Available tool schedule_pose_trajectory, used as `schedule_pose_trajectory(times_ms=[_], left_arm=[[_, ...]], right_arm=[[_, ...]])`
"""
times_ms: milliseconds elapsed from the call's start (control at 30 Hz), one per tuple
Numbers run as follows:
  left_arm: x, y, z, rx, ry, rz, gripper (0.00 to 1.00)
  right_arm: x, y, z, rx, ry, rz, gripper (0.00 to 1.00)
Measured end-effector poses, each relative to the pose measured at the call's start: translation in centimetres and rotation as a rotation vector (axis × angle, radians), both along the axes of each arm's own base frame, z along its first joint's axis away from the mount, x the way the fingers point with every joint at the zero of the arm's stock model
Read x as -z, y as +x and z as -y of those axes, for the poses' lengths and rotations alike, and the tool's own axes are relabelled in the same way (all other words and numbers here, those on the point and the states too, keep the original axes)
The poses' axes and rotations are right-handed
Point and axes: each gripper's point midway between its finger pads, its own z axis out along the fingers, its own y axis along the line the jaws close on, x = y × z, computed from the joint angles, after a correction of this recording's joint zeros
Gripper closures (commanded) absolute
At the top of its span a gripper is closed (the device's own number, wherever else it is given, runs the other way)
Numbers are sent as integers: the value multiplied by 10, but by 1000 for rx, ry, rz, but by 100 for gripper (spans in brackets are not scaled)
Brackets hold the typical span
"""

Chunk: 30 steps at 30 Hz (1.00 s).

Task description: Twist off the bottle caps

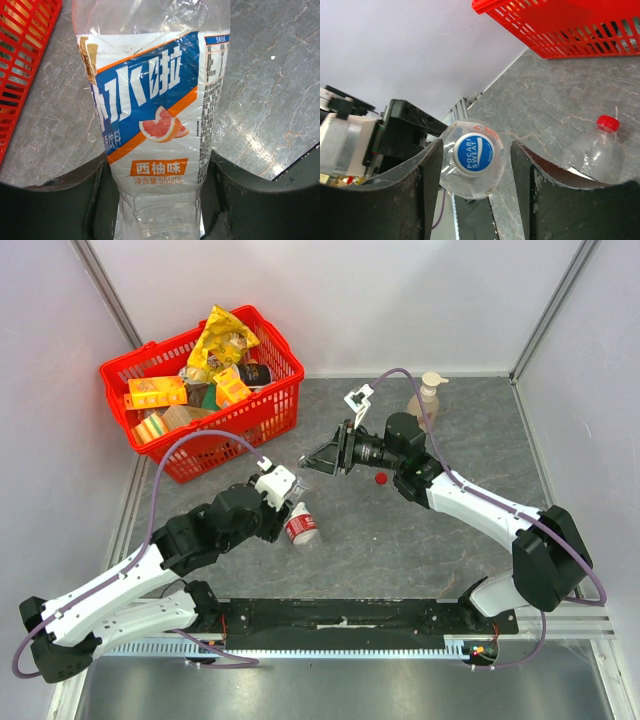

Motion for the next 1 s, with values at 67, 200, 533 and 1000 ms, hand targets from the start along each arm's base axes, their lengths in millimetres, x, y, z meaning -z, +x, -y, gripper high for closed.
schedule_pose_trajectory(times_ms=[67, 200, 533, 1000], left_arm=[[0, 0, 0, 0, 0, 0, 56], [0, 0, 0, 0, -1, -1, 56], [-1, 0, 1, 4, -7, 1, 56], [-2, 0, 1, 17, 0, 8, 56]], right_arm=[[-5, 0, -1, -4, 23, 0, 40], [-14, -3, -2, -19, 64, -1, 47], [-13, -2, -2, -14, 70, -16, 52], [-9, 0, -1, -14, 68, -19, 100]])
